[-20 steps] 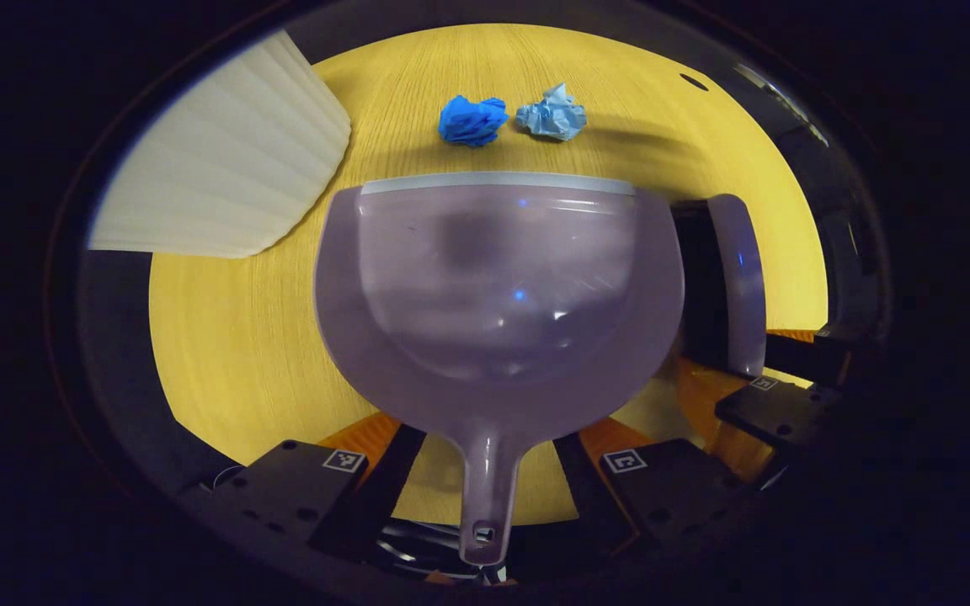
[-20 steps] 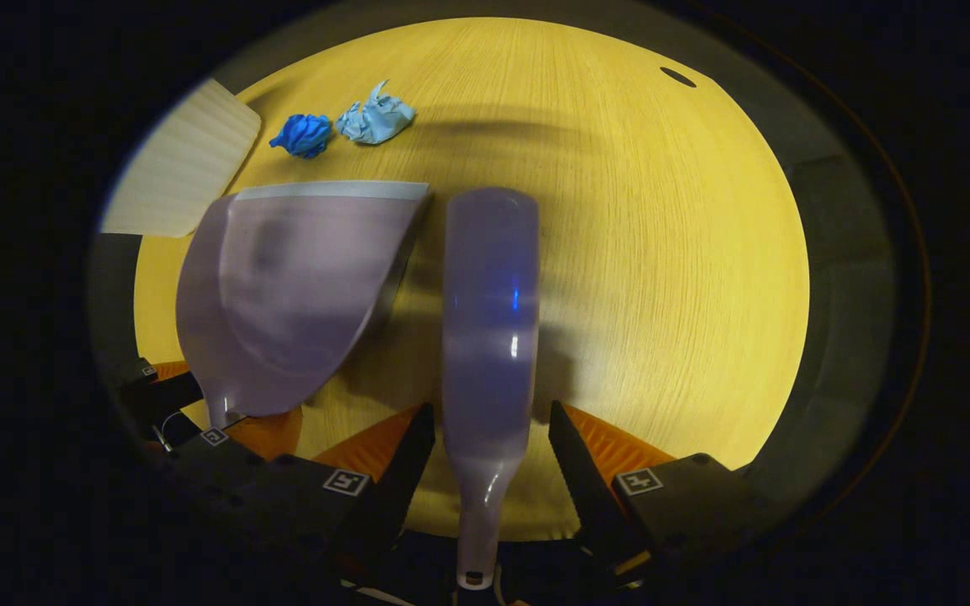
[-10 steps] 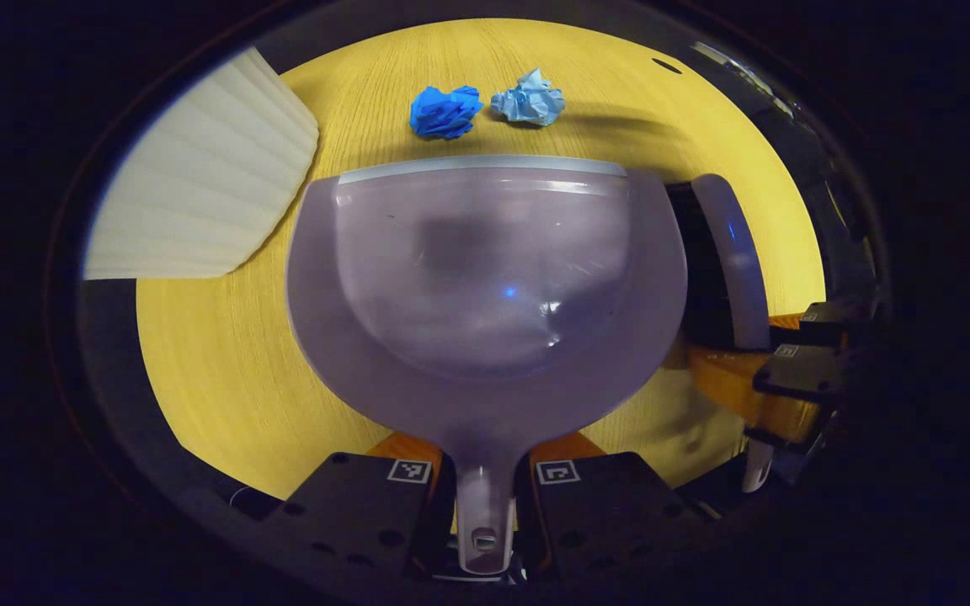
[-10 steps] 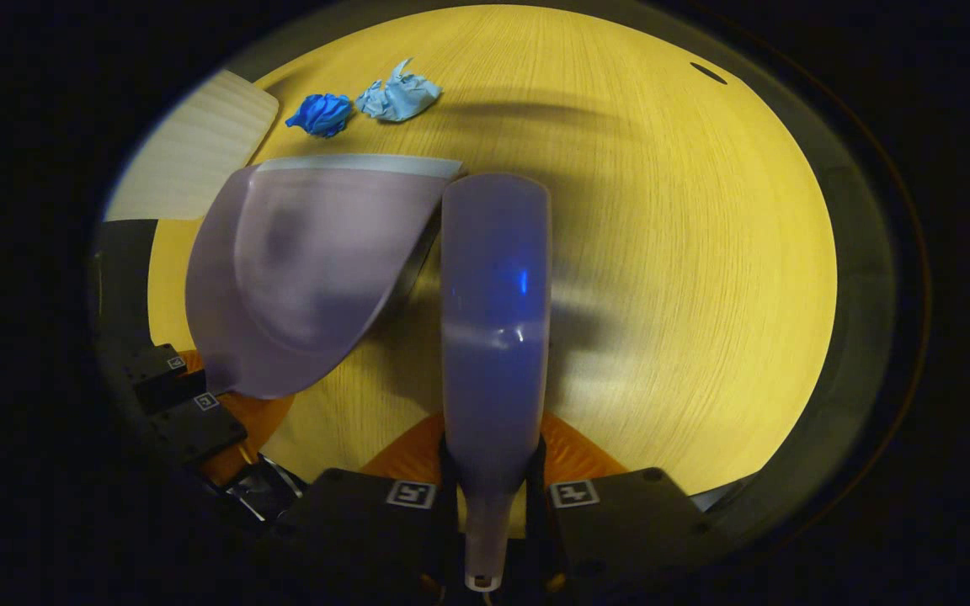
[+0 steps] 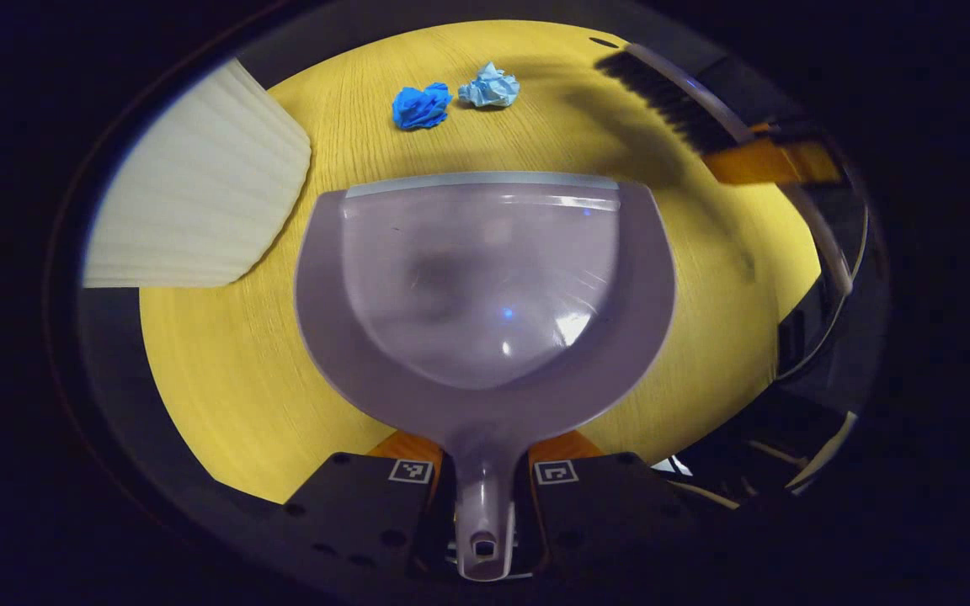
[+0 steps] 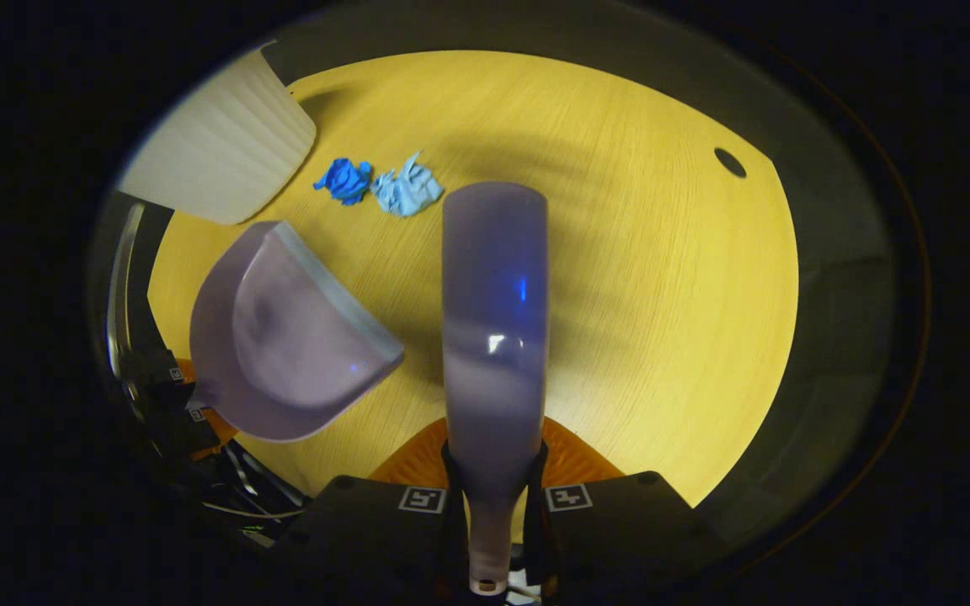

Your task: Pick up the small broom and dustpan from the desktop, sweep the trash into the dustpan with the broom, and then empty the trash into the garbage bin.

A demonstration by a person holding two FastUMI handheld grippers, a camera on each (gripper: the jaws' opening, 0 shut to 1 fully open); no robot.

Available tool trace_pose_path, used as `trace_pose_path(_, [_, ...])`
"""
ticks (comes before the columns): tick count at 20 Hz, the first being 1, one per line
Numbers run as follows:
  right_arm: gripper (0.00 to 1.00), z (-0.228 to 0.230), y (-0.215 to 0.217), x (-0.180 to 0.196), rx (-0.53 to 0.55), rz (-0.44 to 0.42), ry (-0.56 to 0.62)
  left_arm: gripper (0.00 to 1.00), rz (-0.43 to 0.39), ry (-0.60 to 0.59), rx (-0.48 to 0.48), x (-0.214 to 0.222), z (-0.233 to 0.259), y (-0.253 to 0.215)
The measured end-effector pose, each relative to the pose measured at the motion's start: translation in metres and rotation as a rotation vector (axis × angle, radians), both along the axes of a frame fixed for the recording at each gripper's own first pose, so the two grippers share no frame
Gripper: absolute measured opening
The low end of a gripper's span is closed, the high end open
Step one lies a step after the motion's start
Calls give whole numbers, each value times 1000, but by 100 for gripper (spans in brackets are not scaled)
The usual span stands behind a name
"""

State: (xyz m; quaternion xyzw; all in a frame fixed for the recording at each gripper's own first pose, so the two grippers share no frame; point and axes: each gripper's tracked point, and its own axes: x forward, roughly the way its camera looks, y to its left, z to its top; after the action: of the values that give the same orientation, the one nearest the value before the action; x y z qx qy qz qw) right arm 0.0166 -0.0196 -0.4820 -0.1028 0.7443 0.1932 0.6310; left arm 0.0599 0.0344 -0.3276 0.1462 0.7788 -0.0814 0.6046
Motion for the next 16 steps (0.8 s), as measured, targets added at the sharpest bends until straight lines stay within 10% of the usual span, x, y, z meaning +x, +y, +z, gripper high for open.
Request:
trace_pose_path(7, [28,-38,55,119,29,336,-169,28,-36,11,13,-12,1,16])
trace_pose_path(16, [27,-61,106,83,156,631,-11,28,-80,35,19,-15,-5,30])
